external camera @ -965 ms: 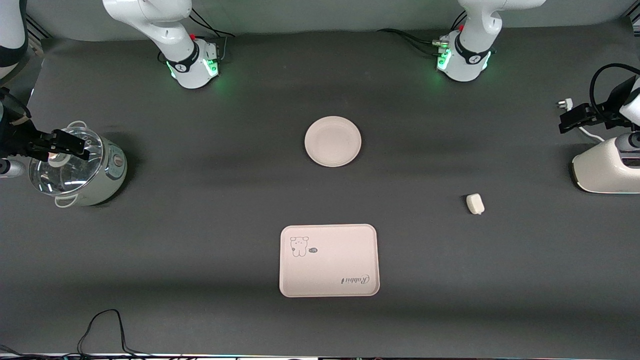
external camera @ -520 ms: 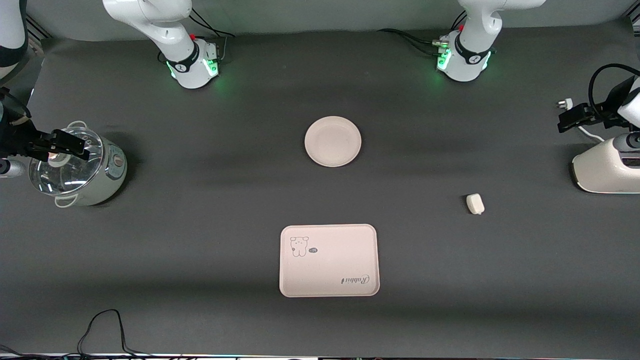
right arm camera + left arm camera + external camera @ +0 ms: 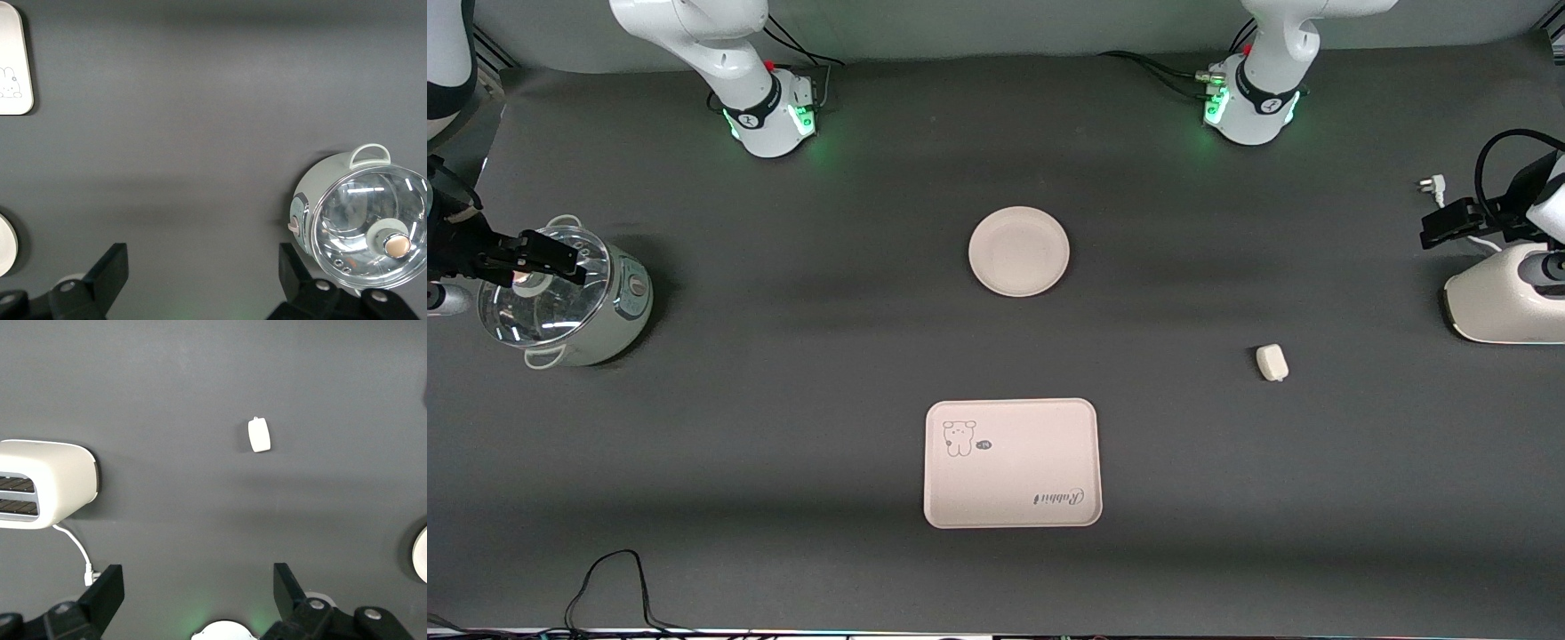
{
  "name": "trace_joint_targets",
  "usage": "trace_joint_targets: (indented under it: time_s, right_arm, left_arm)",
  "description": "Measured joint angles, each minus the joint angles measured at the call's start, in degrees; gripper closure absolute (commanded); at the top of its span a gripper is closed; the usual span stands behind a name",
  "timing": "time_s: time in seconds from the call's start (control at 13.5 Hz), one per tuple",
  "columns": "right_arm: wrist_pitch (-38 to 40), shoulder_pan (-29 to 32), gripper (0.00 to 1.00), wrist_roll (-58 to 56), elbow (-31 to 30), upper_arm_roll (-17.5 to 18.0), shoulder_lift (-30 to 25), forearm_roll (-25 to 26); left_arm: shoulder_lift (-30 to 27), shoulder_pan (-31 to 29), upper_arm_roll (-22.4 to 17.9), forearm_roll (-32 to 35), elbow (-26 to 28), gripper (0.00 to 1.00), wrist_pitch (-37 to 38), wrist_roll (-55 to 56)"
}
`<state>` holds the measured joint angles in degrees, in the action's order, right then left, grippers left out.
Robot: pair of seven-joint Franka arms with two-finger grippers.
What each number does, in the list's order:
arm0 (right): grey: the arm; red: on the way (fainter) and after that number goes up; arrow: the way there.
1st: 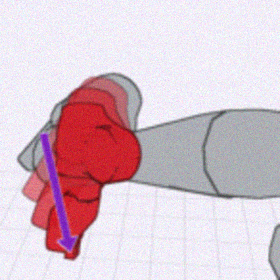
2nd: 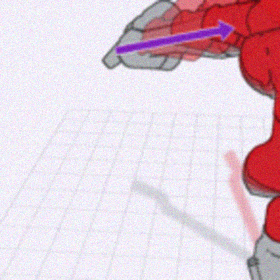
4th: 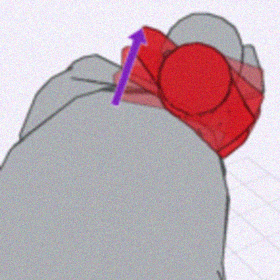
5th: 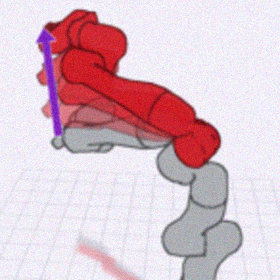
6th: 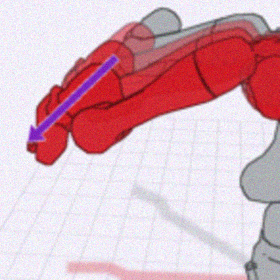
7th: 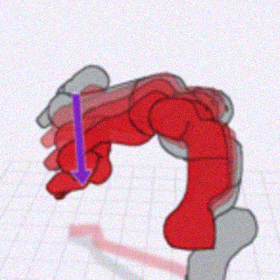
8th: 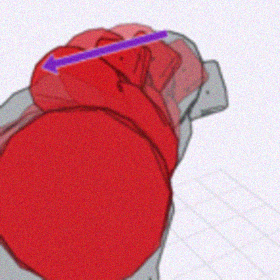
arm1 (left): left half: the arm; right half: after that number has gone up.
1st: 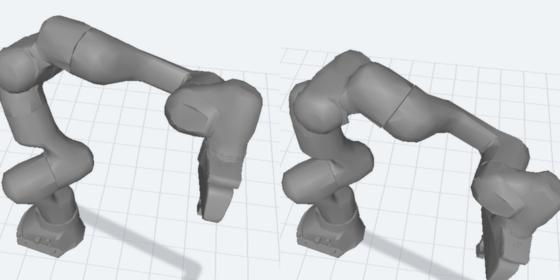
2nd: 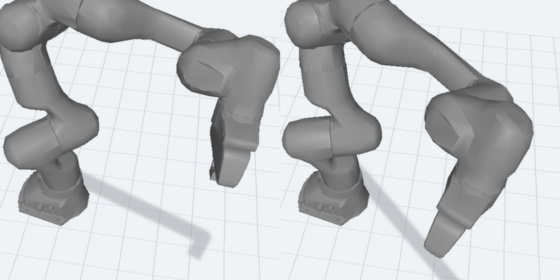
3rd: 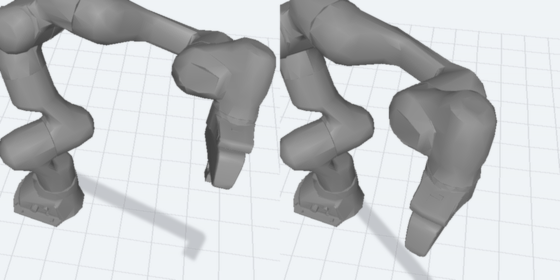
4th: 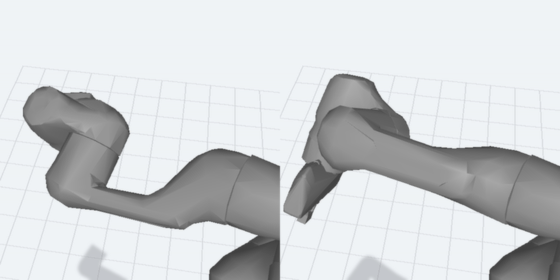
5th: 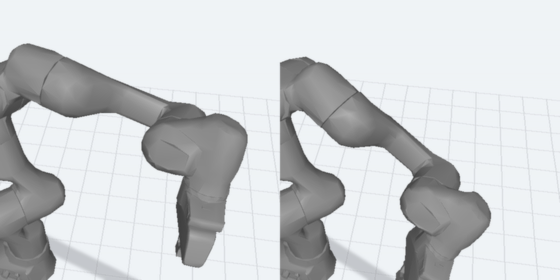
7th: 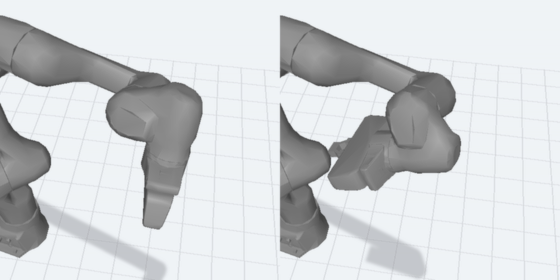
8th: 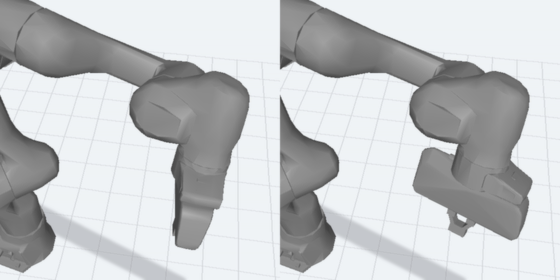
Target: Place bun in plate and plate on tray
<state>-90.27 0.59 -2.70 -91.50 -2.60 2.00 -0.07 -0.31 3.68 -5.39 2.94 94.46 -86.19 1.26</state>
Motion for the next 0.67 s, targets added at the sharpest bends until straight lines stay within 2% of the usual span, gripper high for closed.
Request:
trace_joint_targets:
  time_s: [0.52, 0.67]
  right_arm:
    - [0.00, 0.00, 0.00, 0.00, 0.00, 0.00, 0.01, 0.00]
    - [0.01, 0.00, 0.00, 0.00, 0.00, 0.00, 0.04, 0.00]
  left_arm:
    - [4.48, 0.00, -0.05, -0.11, -0.24, 0.00, -0.40, -0.07]
    - [5.31, 0.00, 0.01, -0.28, 2.00, 0.00, -3.18, -0.07]
